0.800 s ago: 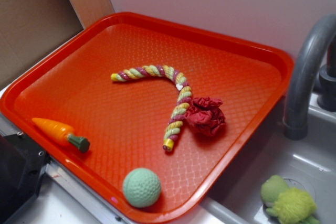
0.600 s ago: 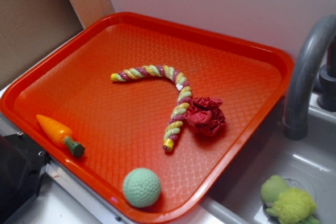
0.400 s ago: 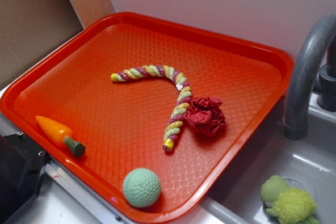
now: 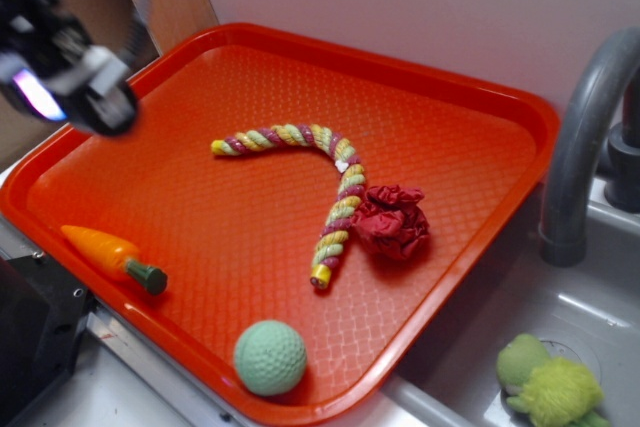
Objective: Grab the green ball.
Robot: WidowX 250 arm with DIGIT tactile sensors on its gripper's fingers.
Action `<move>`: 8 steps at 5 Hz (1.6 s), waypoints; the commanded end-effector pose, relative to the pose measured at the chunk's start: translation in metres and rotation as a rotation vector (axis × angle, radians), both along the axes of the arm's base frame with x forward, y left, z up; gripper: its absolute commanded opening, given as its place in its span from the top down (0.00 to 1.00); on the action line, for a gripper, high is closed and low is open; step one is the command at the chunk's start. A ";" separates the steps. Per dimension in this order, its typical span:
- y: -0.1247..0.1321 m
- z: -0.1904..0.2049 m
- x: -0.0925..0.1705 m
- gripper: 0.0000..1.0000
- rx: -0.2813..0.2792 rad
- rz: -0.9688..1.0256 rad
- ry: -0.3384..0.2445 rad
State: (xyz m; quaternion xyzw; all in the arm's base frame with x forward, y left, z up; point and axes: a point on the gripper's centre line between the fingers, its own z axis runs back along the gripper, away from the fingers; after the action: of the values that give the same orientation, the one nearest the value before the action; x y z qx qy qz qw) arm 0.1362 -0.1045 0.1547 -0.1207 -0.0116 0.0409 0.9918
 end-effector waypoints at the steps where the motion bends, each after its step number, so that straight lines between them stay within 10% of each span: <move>1: -0.070 -0.075 0.006 0.00 -0.036 -0.079 0.008; 3: -0.100 -0.119 -0.017 0.01 -0.044 -0.124 0.147; 4: -0.104 -0.120 -0.022 1.00 -0.043 -0.141 0.156; 7: 0.000 0.009 -0.005 1.00 0.118 -0.309 -0.160; 8: 0.046 0.062 -0.005 1.00 0.192 -0.233 -0.167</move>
State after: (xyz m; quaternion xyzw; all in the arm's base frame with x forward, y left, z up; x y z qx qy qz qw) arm 0.1384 -0.0532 0.2057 -0.0224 -0.0685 -0.0865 0.9936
